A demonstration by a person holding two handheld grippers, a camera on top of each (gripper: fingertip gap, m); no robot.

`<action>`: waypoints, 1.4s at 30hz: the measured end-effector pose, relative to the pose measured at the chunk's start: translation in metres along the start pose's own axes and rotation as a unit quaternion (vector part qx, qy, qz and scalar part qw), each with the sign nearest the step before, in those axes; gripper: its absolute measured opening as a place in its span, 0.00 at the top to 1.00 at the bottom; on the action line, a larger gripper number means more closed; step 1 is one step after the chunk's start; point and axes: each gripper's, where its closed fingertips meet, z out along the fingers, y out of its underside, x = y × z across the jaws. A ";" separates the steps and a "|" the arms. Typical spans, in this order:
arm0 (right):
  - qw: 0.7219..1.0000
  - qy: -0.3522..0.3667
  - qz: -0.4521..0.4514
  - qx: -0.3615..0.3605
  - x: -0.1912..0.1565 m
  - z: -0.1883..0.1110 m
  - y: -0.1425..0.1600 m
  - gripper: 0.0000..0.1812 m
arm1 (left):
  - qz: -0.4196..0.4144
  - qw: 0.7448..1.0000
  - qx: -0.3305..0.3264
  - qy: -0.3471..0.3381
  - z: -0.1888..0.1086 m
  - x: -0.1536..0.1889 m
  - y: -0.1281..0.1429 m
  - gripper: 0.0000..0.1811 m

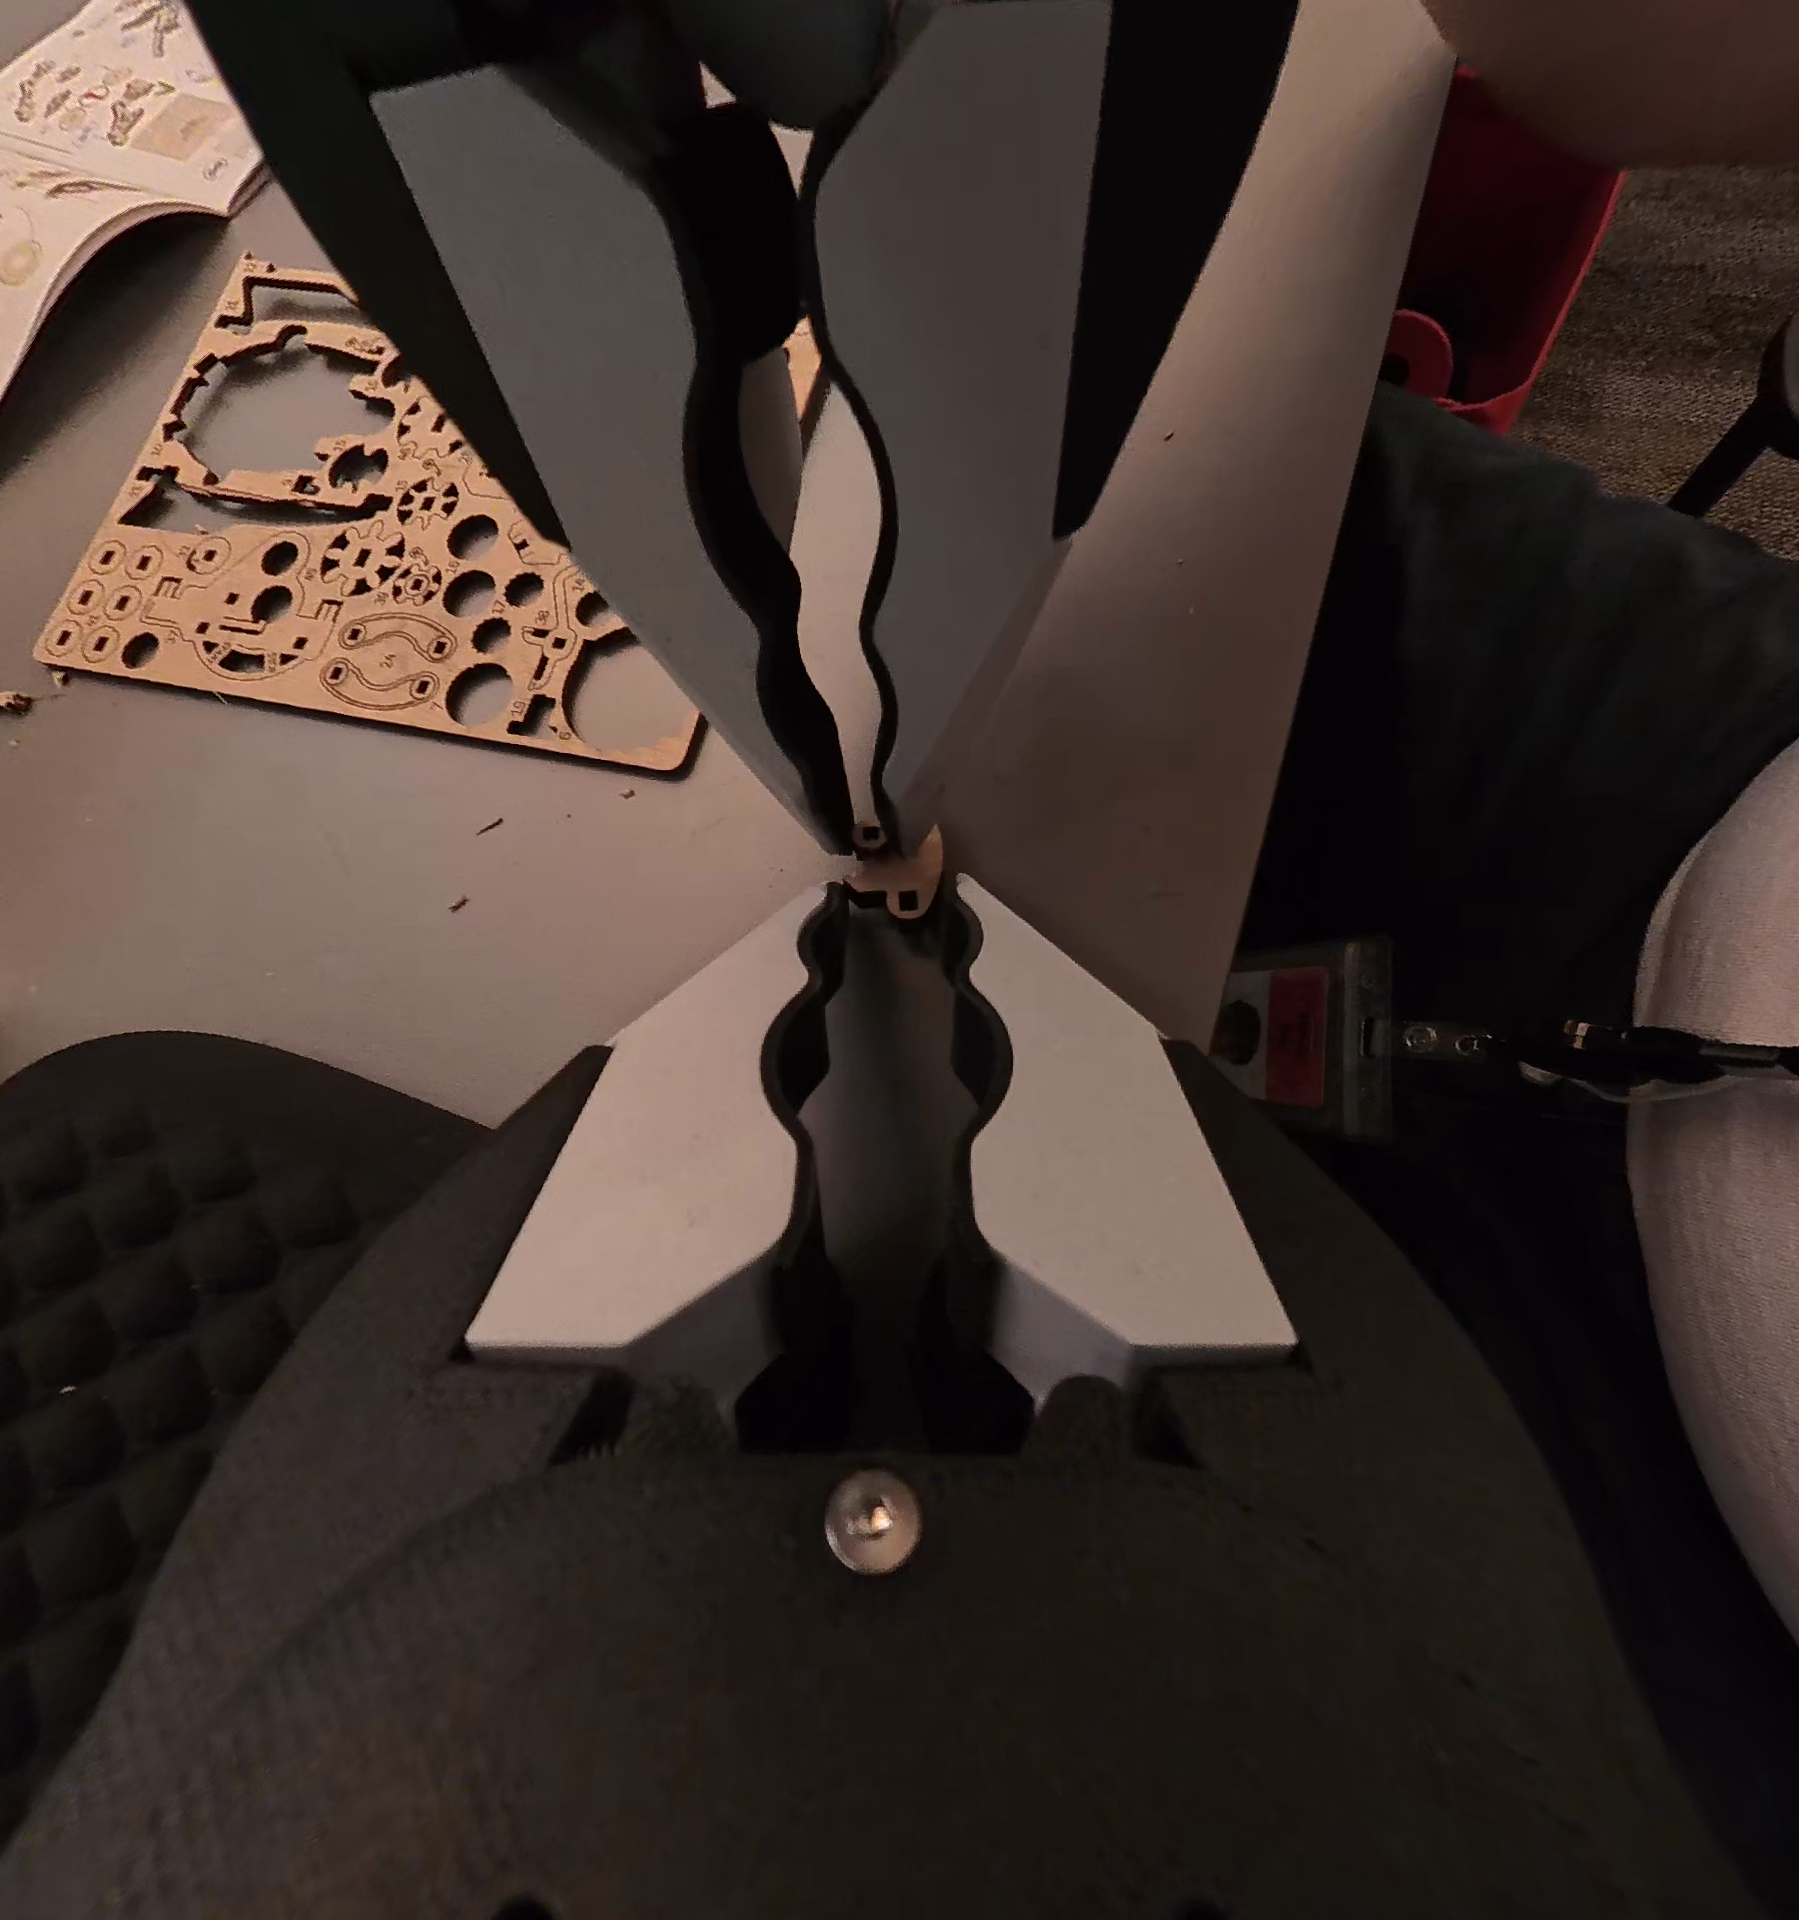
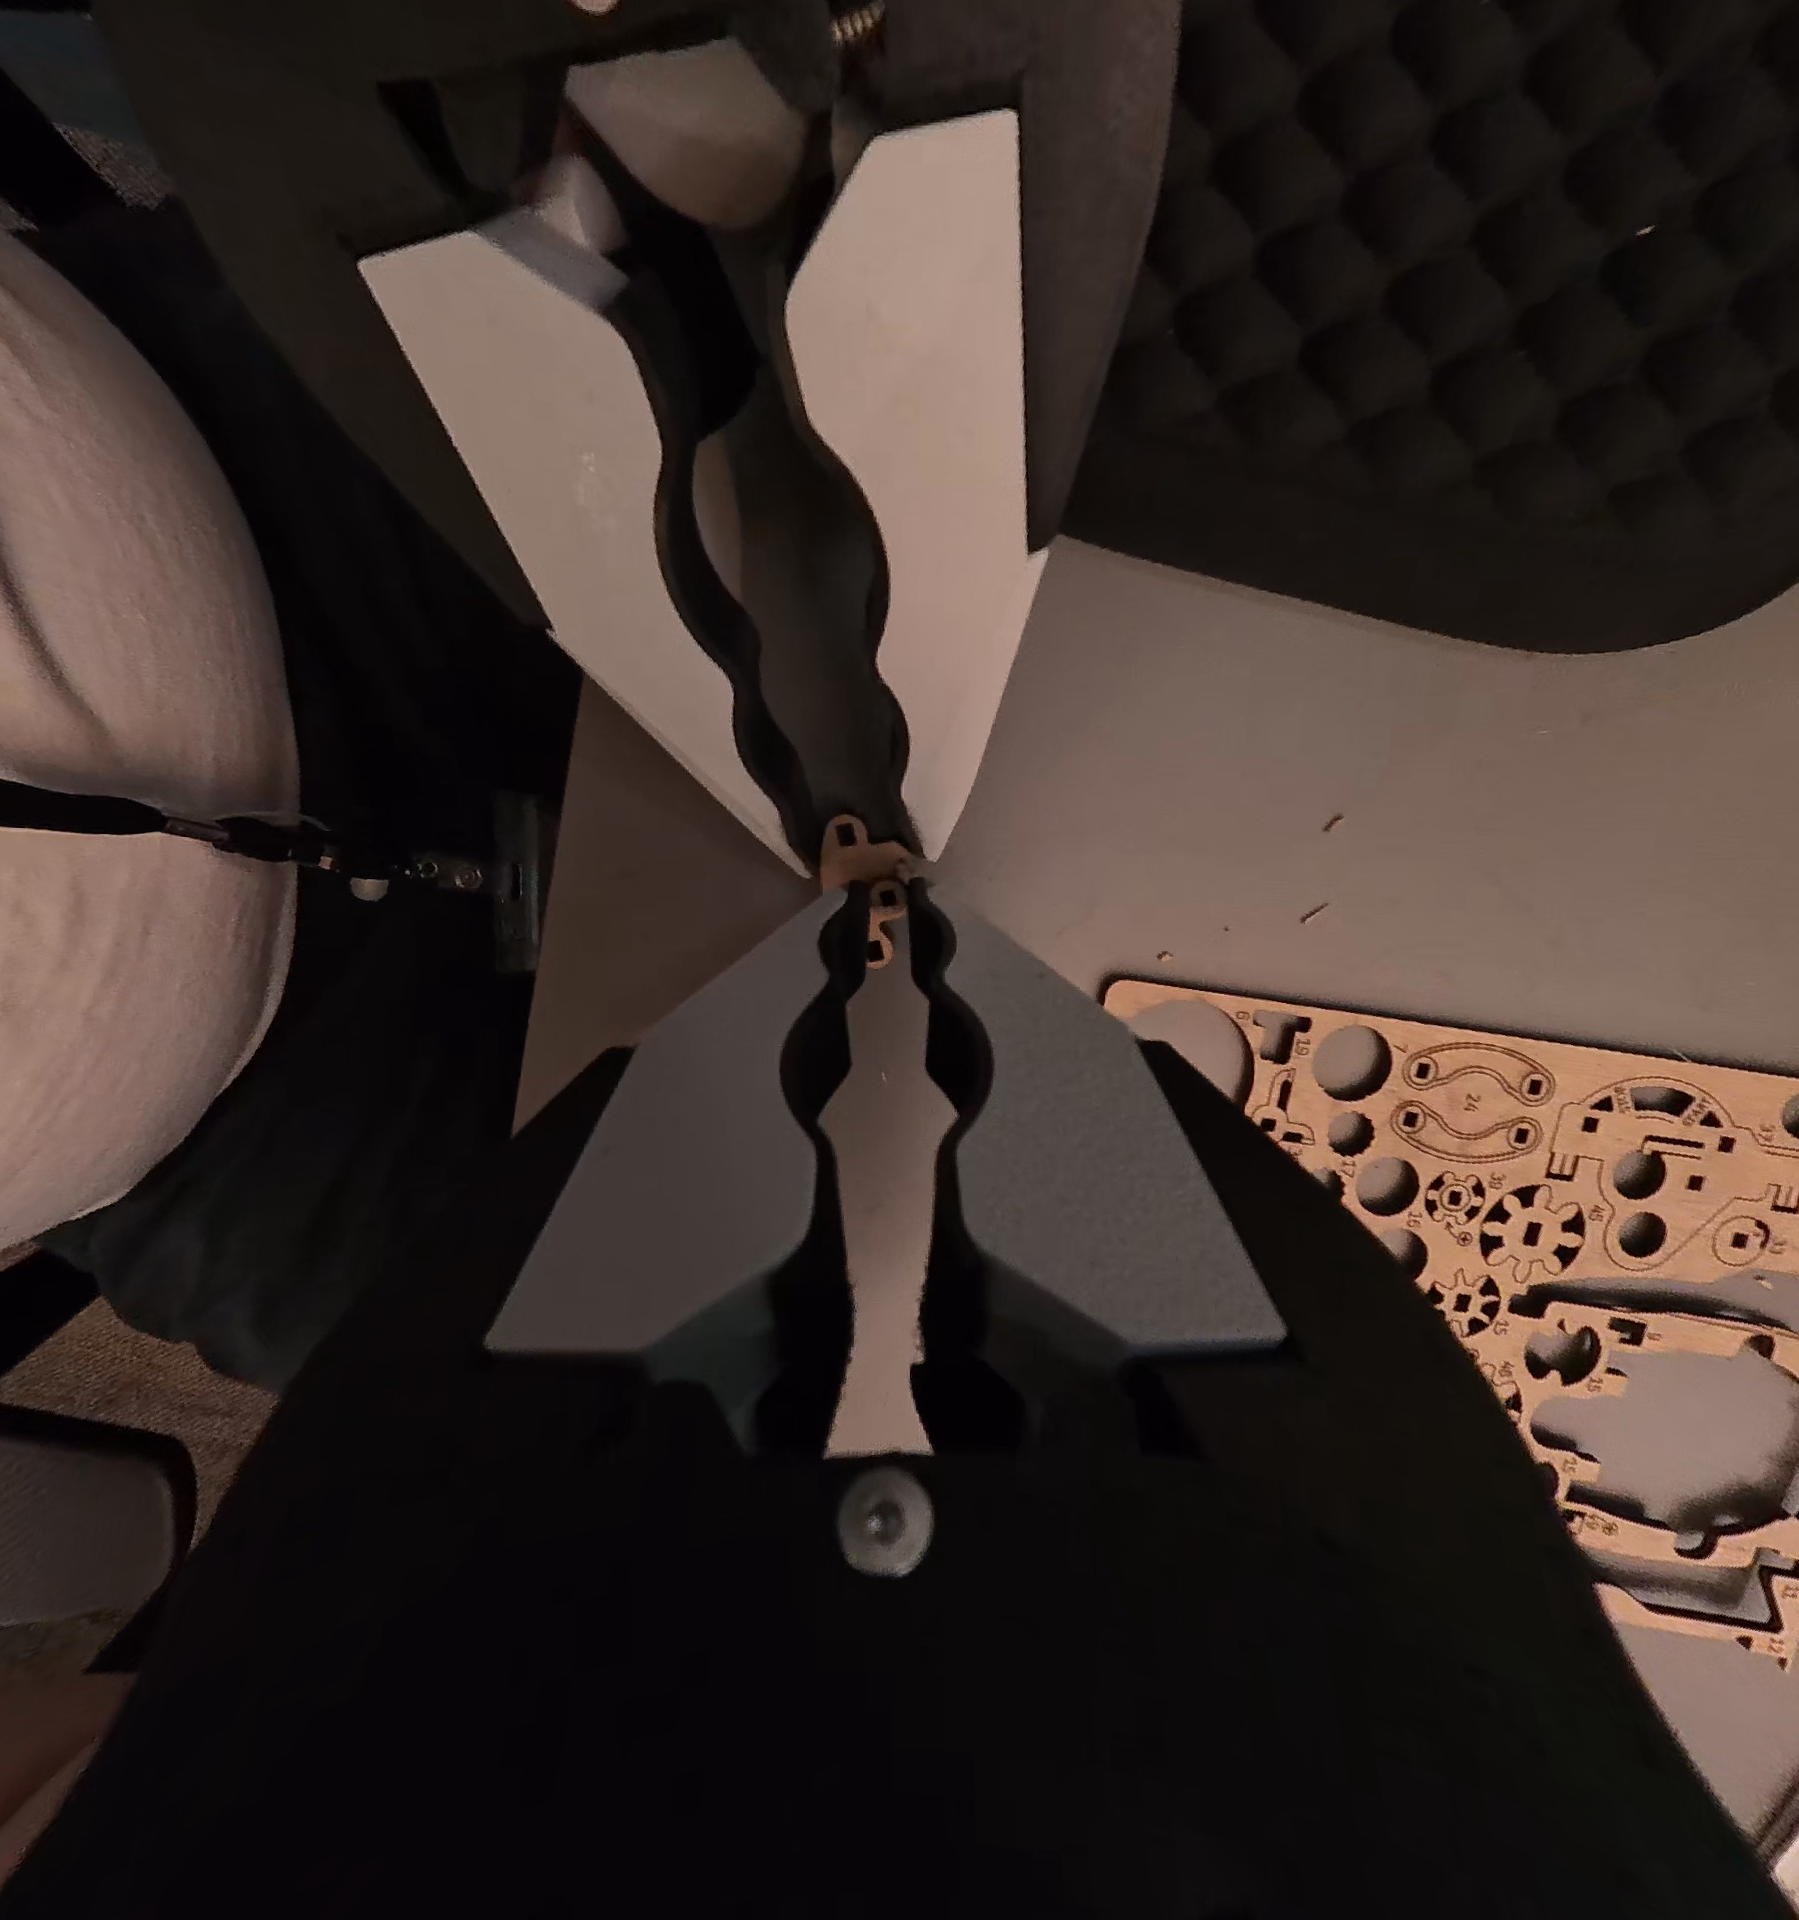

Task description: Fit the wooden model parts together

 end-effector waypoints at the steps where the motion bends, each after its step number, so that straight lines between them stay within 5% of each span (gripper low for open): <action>1: 1.000 0.001 0.000 0.002 0.000 0.000 0.000 0.97 | -0.001 1.000 0.000 0.000 0.000 0.000 0.000 0.90; 11: 0.998 0.011 0.000 0.063 0.002 -0.017 -0.005 0.92 | -0.004 1.000 0.000 0.004 0.000 0.000 0.000 0.91; 16: 0.995 -0.002 0.003 0.102 0.002 -0.020 -0.010 0.99 | -0.007 1.000 -0.001 0.006 0.000 0.000 0.000 0.90; 42: 0.997 0.009 -0.021 0.067 0.002 -0.009 -0.006 1.00 | -0.008 1.000 -0.001 0.007 0.000 0.000 0.000 0.90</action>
